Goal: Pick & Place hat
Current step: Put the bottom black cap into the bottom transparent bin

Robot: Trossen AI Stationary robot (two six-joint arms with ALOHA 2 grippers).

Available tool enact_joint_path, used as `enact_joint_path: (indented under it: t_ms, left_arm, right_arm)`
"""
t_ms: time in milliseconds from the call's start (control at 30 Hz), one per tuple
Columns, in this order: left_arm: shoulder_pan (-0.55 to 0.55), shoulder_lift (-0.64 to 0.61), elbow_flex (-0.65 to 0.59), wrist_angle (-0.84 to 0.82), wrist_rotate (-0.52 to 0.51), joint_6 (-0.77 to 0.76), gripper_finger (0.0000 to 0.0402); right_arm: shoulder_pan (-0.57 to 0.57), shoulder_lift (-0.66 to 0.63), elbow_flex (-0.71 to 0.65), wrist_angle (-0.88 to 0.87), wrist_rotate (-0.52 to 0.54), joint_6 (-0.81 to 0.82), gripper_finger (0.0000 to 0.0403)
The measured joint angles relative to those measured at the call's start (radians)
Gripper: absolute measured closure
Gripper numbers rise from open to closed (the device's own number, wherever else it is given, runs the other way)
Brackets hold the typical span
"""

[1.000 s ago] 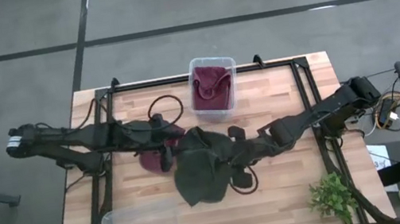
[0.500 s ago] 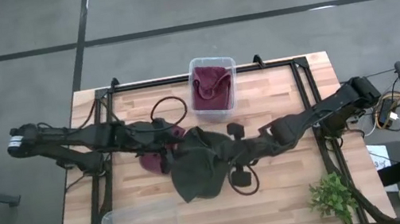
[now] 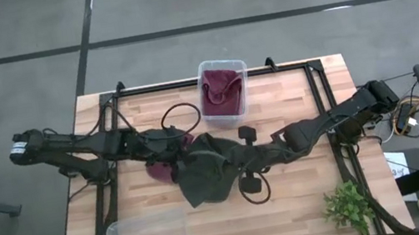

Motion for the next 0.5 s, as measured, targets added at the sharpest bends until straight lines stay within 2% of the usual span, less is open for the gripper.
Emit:
enact_joint_path:
  t_ms: [267, 367, 500]
  left_arm:
    - [-0.013, -0.043, -0.001, -0.007, 0.007, -0.117, 0.0398]
    - [-0.024, -0.074, 0.017, -0.032, 0.027, -0.160, 0.0399]
    - [-0.035, -0.131, 0.065, -0.055, 0.029, -0.228, 0.0400]
  right_arm:
    - [0.000, -0.001, 0.000, -0.004, 0.001, -0.026, 0.0380]
    - [0.000, -0.008, -0.002, -0.055, 0.004, -0.032, 0.0352]
    - [0.000, -0.014, -0.002, -0.116, 0.068, -0.049, 0.0306]
